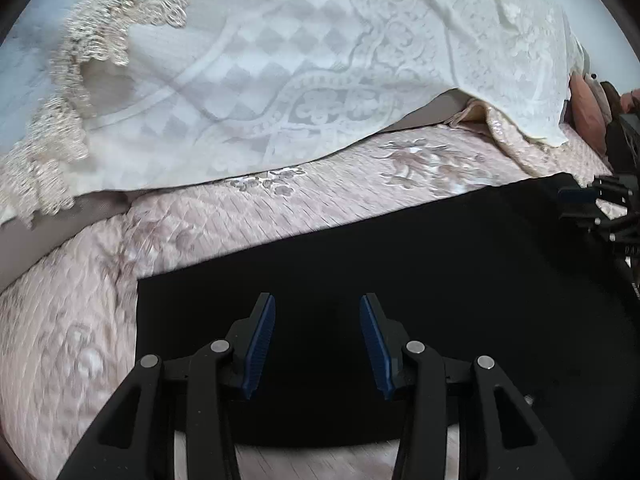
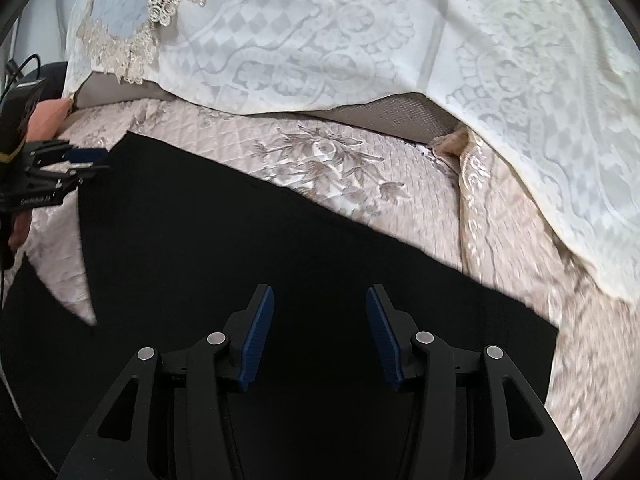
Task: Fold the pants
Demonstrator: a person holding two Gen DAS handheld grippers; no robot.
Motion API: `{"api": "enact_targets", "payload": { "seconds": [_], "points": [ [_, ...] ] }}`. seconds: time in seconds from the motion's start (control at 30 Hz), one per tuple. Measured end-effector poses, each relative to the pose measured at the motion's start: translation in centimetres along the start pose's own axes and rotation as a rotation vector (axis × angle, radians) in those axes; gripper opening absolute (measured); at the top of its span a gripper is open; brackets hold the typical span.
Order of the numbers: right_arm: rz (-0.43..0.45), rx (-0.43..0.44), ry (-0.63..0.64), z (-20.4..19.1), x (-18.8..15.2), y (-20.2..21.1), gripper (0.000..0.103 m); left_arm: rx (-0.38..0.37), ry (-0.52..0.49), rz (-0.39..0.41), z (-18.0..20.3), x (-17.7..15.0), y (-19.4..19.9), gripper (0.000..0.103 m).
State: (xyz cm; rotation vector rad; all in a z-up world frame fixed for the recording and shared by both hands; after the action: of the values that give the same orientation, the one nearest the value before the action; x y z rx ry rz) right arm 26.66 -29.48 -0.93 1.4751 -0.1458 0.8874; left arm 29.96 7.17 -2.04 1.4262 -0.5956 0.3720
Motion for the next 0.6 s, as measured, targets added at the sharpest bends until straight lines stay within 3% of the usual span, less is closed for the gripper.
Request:
{"api": "enact_targets", "payload": {
  "seconds": [0.23, 0.37, 0.6],
  "points": [
    [-0.032, 0.035, 0.038, 3.0, 2.1, -3.5, 0.049, 0.000, -0.033, -0.028, -2.5, 2.2, -4.3, 0.048],
    [-0.042, 0.080, 0.050, 4.0, 3.0, -5.0, 0.050, -0.002, -0.059, -0.023, -3.3, 3.0, -5.6, 0.056],
    [-0.069, 0.194, 0.059, 5.7, 3.3, -6.9, 0.057, -0.105, -0.113, -0.085, -4.3, 3.2, -7.1, 0.067]
  ]
}}
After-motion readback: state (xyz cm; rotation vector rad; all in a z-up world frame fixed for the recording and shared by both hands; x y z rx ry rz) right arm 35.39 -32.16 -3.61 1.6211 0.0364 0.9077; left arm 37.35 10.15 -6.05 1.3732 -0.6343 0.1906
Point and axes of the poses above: each gripper's, at about its wrist camera, not at the fingertips, and y roughly against the way its jaws point, z to its right, x to its top, the point moved 1 cm from there along -y, roughly the way its jaws point, and after that the axes turned 5 degrees about y, right-handed, at the moved point
